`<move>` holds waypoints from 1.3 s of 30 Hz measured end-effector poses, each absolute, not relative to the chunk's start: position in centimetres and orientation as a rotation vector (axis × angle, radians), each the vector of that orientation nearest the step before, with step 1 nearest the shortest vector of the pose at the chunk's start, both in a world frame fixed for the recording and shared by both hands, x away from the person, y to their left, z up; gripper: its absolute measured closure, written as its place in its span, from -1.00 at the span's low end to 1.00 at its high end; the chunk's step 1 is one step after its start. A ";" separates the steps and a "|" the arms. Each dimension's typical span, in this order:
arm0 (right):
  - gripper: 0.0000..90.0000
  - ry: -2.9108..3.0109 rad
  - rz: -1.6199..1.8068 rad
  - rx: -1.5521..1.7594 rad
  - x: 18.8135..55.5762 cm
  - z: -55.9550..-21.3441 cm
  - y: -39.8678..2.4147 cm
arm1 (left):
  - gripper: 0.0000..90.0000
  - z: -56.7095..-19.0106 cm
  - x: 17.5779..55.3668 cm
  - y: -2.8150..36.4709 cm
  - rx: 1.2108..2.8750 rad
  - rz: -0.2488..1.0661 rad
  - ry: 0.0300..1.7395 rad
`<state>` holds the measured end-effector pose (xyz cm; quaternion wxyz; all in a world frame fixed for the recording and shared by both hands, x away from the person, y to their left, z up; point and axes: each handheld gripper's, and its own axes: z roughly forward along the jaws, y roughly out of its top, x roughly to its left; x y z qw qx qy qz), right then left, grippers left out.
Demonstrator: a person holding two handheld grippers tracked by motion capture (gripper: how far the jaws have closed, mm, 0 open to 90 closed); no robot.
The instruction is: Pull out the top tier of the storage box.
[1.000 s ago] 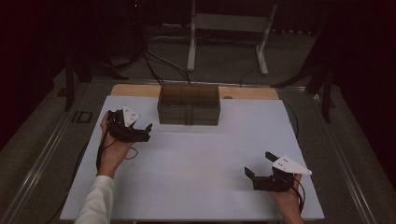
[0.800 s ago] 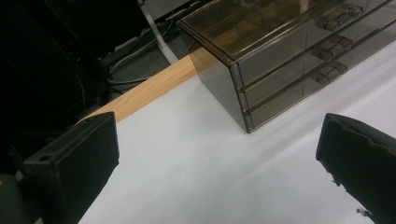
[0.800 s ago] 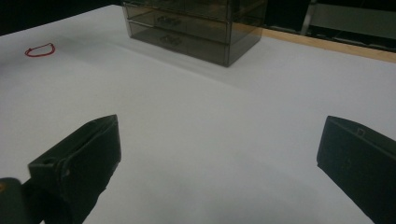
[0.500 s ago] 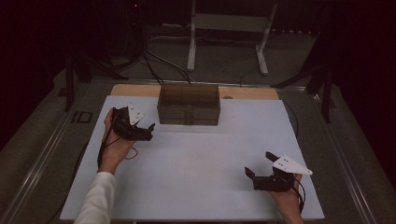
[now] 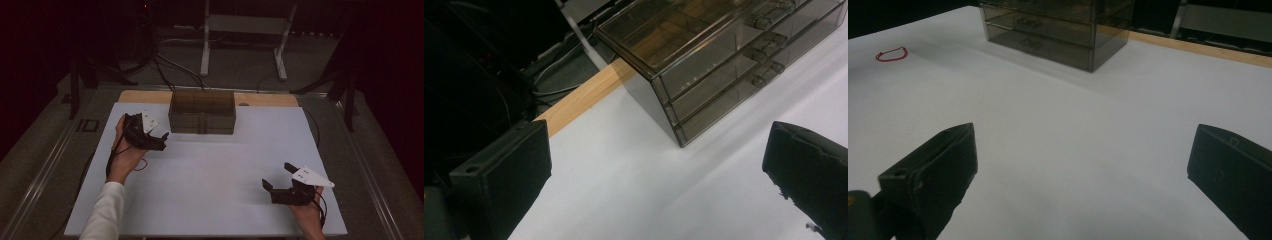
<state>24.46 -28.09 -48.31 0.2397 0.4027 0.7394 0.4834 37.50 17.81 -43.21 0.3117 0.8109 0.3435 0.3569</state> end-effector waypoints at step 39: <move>-1.00 2.027 1.324 1.101 24.6 -48.4 -28.0 | -0.98 -43.1 38.9 15.5 2.276 1.018 0.744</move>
